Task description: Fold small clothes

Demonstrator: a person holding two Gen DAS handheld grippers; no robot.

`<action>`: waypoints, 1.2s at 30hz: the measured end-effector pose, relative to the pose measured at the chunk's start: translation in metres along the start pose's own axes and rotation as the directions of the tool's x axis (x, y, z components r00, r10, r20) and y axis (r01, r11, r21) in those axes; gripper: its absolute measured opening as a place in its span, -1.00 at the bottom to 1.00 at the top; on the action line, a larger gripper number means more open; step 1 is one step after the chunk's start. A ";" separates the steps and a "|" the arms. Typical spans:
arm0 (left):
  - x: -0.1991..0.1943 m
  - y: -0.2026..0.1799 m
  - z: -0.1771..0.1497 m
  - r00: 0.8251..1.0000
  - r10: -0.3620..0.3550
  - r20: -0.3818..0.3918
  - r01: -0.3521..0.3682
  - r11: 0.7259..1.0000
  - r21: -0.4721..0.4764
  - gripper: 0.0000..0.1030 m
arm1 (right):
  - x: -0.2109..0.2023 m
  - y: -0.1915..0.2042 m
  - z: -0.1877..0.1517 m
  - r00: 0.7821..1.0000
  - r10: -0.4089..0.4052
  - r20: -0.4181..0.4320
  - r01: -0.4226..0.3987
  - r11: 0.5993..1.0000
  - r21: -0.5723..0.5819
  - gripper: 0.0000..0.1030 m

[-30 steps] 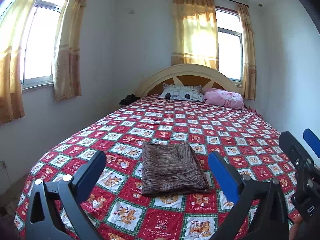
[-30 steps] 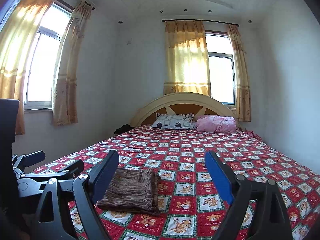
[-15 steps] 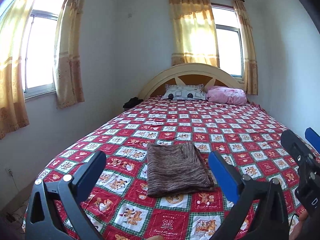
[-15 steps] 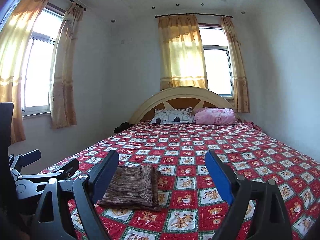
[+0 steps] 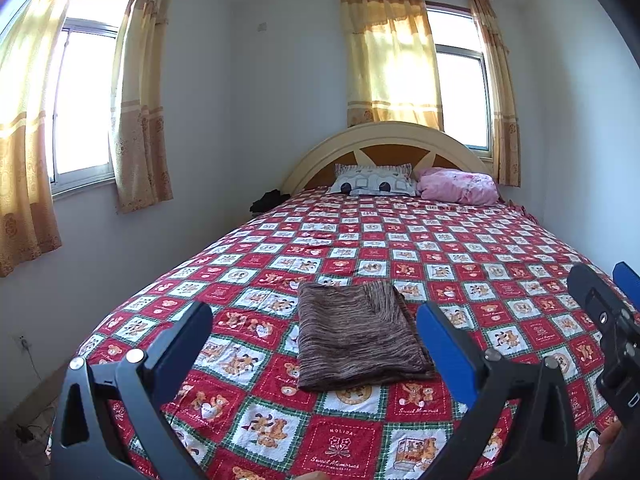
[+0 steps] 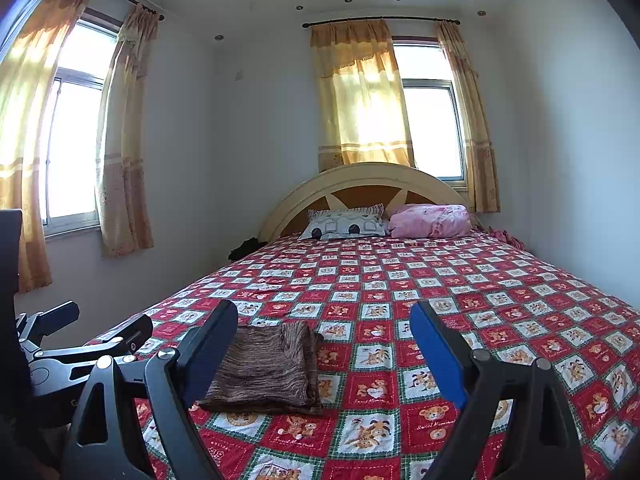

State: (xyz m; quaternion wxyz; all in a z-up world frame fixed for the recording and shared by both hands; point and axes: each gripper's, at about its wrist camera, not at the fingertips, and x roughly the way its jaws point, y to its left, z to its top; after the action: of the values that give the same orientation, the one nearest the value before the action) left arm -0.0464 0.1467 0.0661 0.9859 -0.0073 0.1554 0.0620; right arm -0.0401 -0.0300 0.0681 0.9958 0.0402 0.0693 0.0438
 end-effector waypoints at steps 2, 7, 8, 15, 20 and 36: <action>0.001 0.000 0.000 1.000 0.004 -0.004 -0.004 1.000 0.001 1.00 | 0.000 0.000 0.001 1.000 -0.002 -0.002 0.002 1.000 0.002 0.71; 0.002 0.000 0.000 1.000 0.006 -0.008 -0.006 1.000 0.003 1.00 | 0.002 0.000 0.001 1.000 0.000 -0.008 0.000 1.000 0.011 0.71; 0.002 0.000 0.000 1.000 0.006 -0.007 -0.006 1.000 0.003 1.00 | 0.002 -0.001 0.001 1.000 -0.001 -0.008 0.001 1.000 0.012 0.71; 0.004 0.000 0.000 1.000 0.013 -0.011 -0.013 1.000 0.011 1.00 | 0.001 -0.001 0.000 1.000 -0.008 -0.004 0.008 1.000 0.013 0.71; 0.005 -0.001 -0.002 1.000 0.025 -0.018 -0.025 1.000 0.014 1.00 | 0.002 -0.002 0.000 1.000 -0.012 -0.007 0.012 1.000 0.019 0.71; 0.011 0.003 -0.001 0.998 0.041 -0.047 -0.041 0.999 -0.001 1.00 | 0.005 -0.002 -0.004 1.000 -0.014 -0.023 0.014 1.000 0.021 0.71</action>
State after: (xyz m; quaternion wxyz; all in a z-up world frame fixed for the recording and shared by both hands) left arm -0.0372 0.1511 0.0617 0.9805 -0.0065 0.1785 0.0823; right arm -0.0357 -0.0317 0.0637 0.9947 0.0500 0.0815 0.0366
